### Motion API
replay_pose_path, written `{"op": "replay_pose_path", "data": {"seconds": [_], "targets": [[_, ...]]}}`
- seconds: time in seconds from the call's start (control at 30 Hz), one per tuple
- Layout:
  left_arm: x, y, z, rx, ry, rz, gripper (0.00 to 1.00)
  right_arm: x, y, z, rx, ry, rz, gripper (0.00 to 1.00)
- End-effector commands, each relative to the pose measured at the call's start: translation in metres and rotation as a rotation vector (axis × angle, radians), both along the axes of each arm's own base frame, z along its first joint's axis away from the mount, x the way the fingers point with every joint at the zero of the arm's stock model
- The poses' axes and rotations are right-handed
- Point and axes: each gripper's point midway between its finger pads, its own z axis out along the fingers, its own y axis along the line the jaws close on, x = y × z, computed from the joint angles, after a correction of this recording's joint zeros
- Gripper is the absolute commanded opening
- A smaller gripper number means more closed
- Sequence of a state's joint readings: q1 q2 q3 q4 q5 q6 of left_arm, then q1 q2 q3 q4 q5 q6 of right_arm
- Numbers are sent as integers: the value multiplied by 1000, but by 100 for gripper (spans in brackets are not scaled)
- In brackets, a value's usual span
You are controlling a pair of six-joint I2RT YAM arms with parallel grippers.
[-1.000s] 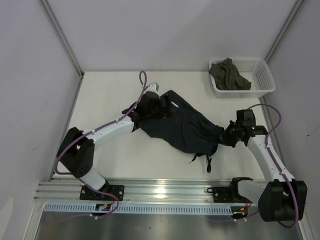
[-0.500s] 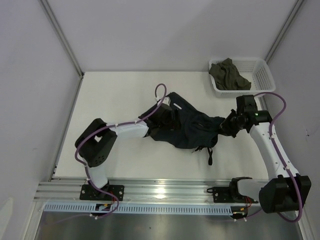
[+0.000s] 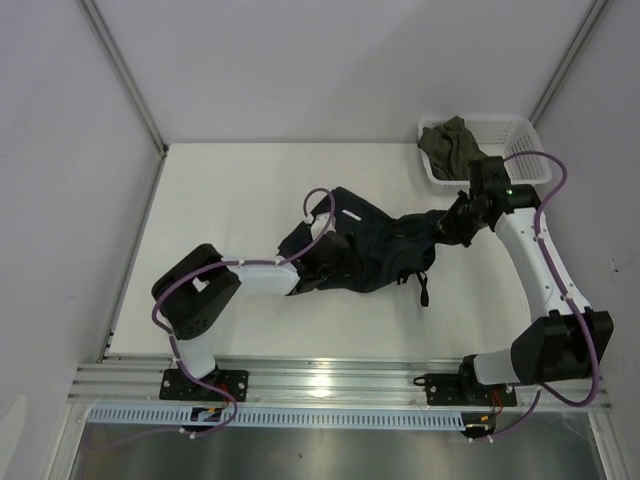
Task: Fold and stack the shorts
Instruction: Fold the shorts
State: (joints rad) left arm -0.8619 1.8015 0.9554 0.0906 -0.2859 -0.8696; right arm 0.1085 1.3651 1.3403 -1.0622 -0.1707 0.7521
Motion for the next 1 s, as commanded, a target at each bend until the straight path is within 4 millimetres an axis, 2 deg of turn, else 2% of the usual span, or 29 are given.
{"op": "replay_pose_path", "data": {"seconds": [0.0, 0.17, 0.27, 0.37, 0.43, 0.5, 0.53, 0.6, 0.73, 0.77, 0.83, 0.87, 0.9, 0.97], "targets": [[-17, 7, -7, -22, 13, 71, 98, 9, 1, 0, -36, 9, 108, 0], [-32, 11, -18, 7, 56, 128, 98, 26, 5, -14, -40, 39, 162, 0], [-53, -1, -17, -31, 64, 129, 98, 34, 8, -10, -53, 32, 178, 0], [-61, -19, -6, -83, 56, 96, 98, 39, 13, -5, -69, 26, 216, 0], [-60, -27, 8, -125, 34, 63, 98, 41, 13, -3, -88, 27, 221, 0], [-59, -30, 21, -143, 24, 32, 99, 44, 14, 4, -97, 19, 225, 0], [-57, -31, 37, -166, 5, 18, 99, 45, 16, 7, -99, 11, 233, 0], [-54, -24, 50, -145, 1, -10, 99, 47, 15, 11, -122, 17, 242, 0], [-46, 2, 87, -193, -41, -38, 99, 50, 13, 19, -185, 22, 254, 0], [-42, 23, 90, -205, -46, -17, 99, 48, 14, 18, -202, 35, 261, 0], [-43, 47, 86, -187, -19, -17, 99, 49, 19, 19, -200, 47, 274, 0], [-35, 72, 92, -196, -35, 31, 99, 50, 22, 19, -195, 44, 280, 0], [-37, 90, 81, -173, -17, 57, 99, 49, 28, 20, -191, 42, 289, 0], [-27, 124, 81, -158, -41, 133, 99, 51, 34, 24, -183, 36, 290, 0]]}}
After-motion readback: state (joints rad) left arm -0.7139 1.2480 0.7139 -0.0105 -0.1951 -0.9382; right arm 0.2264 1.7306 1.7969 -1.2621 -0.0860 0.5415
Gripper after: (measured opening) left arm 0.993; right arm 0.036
